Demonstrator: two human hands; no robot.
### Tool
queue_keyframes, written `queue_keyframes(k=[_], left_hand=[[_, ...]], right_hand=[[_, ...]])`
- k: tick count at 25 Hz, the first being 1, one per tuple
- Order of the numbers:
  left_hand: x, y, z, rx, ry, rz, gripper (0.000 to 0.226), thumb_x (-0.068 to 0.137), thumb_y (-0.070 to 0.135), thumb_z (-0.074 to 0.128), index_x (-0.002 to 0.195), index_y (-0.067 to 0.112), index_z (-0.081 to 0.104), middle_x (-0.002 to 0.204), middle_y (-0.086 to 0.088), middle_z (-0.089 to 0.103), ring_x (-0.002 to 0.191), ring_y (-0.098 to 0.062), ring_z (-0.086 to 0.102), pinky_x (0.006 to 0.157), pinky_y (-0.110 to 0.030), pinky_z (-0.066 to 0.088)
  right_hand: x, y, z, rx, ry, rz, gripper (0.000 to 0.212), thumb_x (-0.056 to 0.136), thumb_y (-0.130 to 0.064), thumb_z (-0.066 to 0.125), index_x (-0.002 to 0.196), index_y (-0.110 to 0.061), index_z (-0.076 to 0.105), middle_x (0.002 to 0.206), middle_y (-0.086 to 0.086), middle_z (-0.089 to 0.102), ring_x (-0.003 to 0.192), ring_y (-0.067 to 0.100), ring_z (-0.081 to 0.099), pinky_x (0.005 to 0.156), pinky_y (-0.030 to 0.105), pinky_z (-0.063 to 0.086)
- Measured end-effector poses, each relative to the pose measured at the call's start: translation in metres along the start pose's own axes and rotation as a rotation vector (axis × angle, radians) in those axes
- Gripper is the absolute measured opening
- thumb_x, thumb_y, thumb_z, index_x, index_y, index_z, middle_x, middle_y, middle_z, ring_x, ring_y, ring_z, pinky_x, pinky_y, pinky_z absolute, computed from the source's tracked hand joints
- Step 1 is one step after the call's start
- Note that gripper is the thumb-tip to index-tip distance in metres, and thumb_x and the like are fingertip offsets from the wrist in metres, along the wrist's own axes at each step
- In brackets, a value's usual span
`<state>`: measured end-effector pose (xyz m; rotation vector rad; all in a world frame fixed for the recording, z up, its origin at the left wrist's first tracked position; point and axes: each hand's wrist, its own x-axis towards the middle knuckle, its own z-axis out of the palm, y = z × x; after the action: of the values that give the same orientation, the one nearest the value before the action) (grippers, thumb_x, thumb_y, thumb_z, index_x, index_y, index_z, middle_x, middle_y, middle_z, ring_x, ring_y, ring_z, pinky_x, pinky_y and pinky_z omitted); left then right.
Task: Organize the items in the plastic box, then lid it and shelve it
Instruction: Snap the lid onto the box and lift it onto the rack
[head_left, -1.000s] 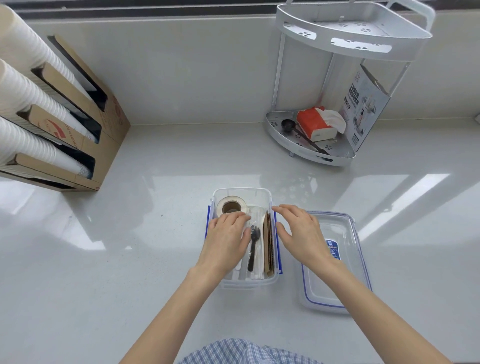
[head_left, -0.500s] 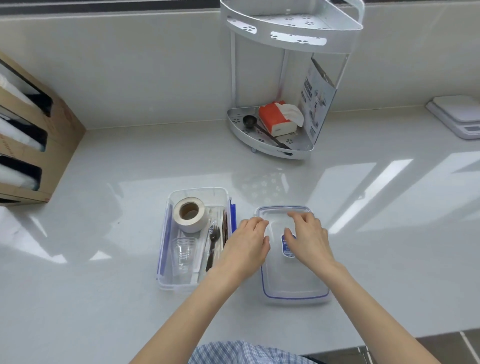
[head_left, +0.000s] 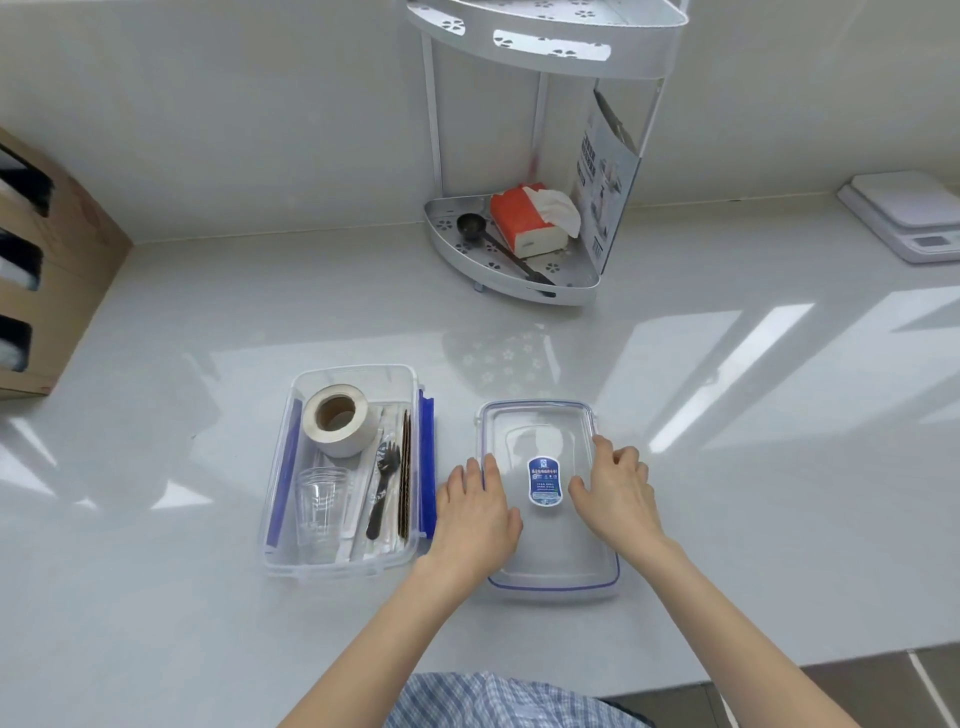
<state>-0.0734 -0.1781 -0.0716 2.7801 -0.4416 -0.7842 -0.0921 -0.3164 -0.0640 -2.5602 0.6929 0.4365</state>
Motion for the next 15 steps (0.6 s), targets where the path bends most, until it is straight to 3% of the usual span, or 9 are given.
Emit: queue_keyframes(k=[5, 8, 11, 15], left_hand=[[-0.002, 0.001, -0.003, -0.163, -0.033, -0.009, 0.069, 0.091, 0.028, 0.039, 0.142, 0.005, -0.001, 0.155, -0.017, 0.003, 0.142, -0.034, 0.003, 0.116, -0.043, 0.01], [-0.007, 0.003, -0.009, -0.267, -0.011, 0.006, 0.07, 0.09, 0.026, 0.04, 0.142, 0.006, -0.002, 0.155, -0.017, -0.001, 0.14, -0.036, 0.013, 0.114, -0.042, 0.018], [-0.011, 0.007, -0.02, -0.331, 0.07, 0.044, 0.068, 0.091, 0.025, 0.04, 0.143, 0.008, -0.001, 0.155, -0.015, -0.001, 0.139, -0.034, 0.02, 0.111, -0.039, 0.023], [-0.019, 0.002, -0.033, -0.375, 0.213, 0.101, 0.064, 0.092, 0.024, 0.038, 0.143, 0.012, 0.003, 0.156, -0.009, 0.001, 0.142, -0.026, 0.013, 0.113, -0.033, 0.018]], right_hand=[[0.001, -0.001, -0.001, 0.115, -0.001, -0.007, 0.048, 0.091, -0.013, 0.043, 0.135, 0.0, 0.029, 0.127, 0.024, 0.036, 0.118, 0.04, 0.034, 0.094, 0.041, 0.037], [-0.001, -0.004, -0.006, 0.186, 0.044, -0.026, 0.048, 0.091, -0.011, 0.042, 0.136, 0.0, 0.029, 0.126, 0.025, 0.036, 0.118, 0.039, 0.032, 0.093, 0.04, 0.035], [-0.001, -0.008, -0.018, 0.236, 0.116, -0.056, 0.049, 0.092, -0.012, 0.042, 0.138, -0.003, 0.028, 0.127, 0.025, 0.036, 0.121, 0.037, 0.03, 0.095, 0.04, 0.034], [-0.004, -0.019, -0.035, 0.279, 0.193, -0.096, 0.051, 0.092, -0.015, 0.042, 0.141, -0.008, 0.028, 0.13, 0.021, 0.035, 0.124, 0.036, 0.028, 0.098, 0.04, 0.035]])
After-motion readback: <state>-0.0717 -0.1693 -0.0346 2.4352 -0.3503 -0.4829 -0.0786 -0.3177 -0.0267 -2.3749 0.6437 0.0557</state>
